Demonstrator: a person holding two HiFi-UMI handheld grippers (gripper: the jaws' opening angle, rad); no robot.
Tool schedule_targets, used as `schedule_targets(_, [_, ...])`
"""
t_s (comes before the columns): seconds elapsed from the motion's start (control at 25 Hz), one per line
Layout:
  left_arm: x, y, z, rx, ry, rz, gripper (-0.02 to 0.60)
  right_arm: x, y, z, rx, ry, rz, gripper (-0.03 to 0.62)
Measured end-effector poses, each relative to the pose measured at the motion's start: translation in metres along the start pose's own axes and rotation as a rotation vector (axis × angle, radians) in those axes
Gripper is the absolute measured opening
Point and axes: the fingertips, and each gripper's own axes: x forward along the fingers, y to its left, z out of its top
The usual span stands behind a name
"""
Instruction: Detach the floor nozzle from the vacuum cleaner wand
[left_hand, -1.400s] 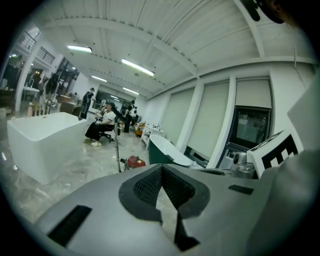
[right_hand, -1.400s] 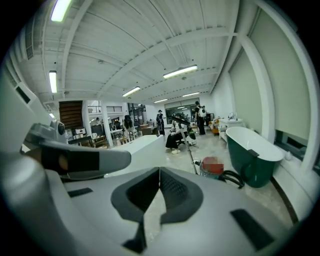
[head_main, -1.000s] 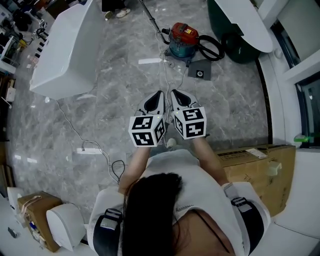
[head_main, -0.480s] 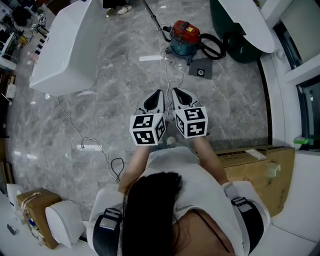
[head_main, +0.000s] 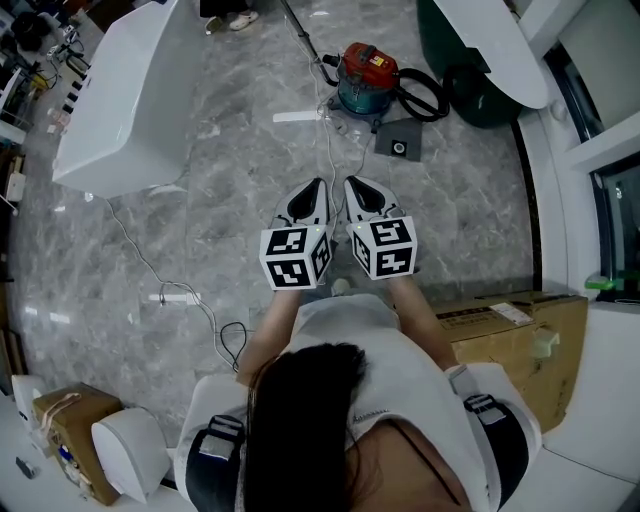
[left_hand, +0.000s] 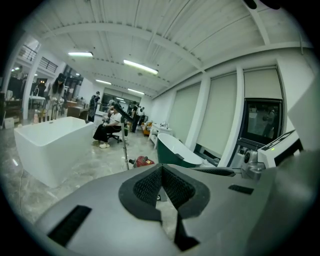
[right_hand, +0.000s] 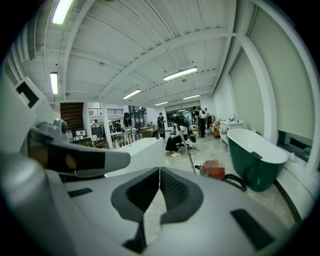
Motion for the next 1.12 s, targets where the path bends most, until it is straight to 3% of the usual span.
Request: schedule_targets(1.12, [0.118, 0.111, 0.057, -0.016, 0.053, -0.038, 0.0, 0.164, -0.024, 0.051, -0.025, 0.082, -0.055, 0.017])
